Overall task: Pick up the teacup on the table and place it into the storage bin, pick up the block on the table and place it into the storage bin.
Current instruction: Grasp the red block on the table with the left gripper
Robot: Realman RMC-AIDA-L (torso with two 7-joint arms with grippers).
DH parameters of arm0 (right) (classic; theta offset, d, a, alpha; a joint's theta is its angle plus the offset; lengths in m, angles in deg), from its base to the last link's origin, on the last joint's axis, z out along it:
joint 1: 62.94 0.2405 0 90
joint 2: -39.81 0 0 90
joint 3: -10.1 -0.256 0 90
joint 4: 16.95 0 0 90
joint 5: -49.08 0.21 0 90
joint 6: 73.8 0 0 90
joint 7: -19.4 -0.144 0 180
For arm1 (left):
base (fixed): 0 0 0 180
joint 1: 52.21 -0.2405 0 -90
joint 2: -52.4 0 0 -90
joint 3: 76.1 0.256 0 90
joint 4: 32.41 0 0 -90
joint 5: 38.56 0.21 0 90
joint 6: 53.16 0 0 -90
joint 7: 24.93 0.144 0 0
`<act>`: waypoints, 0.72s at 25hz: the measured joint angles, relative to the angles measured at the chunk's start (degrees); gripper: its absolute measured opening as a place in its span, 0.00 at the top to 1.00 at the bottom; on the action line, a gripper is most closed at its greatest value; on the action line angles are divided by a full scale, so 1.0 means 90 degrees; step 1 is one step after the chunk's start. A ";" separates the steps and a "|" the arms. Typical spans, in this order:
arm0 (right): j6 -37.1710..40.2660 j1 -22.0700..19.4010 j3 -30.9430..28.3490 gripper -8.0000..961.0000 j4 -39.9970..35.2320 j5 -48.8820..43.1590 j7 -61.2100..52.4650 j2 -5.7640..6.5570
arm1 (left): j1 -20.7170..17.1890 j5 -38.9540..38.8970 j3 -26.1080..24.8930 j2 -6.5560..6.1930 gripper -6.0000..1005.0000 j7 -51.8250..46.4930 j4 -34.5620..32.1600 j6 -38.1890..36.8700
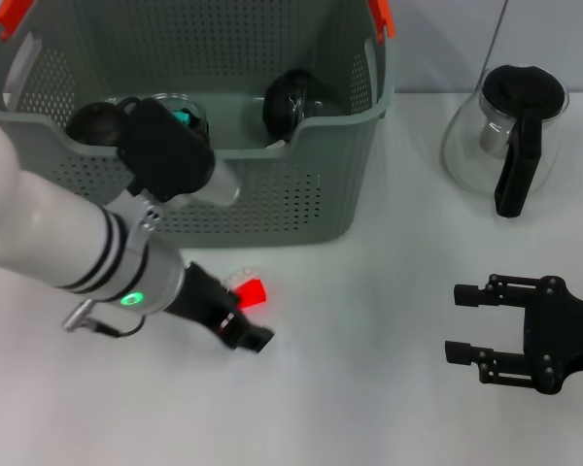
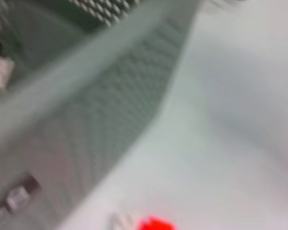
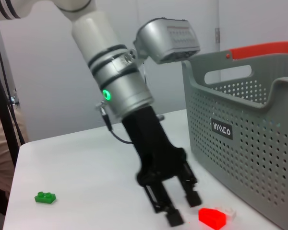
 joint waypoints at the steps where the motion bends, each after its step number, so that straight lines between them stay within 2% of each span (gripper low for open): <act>1: 0.0004 0.0000 0.0000 0.27 -0.0002 0.0000 0.0000 0.0000 | -0.0036 -0.0001 -0.0069 0.0003 0.37 -0.0001 -0.0131 -0.0236; 3: 0.0017 0.0000 0.0000 0.27 0.0001 0.0001 0.0000 0.0000 | -0.0189 -0.0029 -0.0222 0.0020 0.37 0.0026 -0.0544 -0.0570; 7: 0.0038 0.0000 0.0000 0.27 0.0024 0.0001 0.0102 -0.0018 | -0.0389 -0.0055 -0.0234 0.0035 0.37 0.0039 -0.0904 -0.0245; 15: 0.0082 -0.0024 -0.0004 0.27 0.0054 0.0001 0.0216 -0.0030 | 0.0233 0.0000 -0.0156 -0.0028 0.37 0.0098 0.0242 0.0618; 18: 0.0082 -0.0031 -0.0009 0.27 0.0059 0.0001 0.0274 -0.0030 | 0.0356 0.0131 -0.0088 -0.0024 0.37 0.0170 0.0445 0.0808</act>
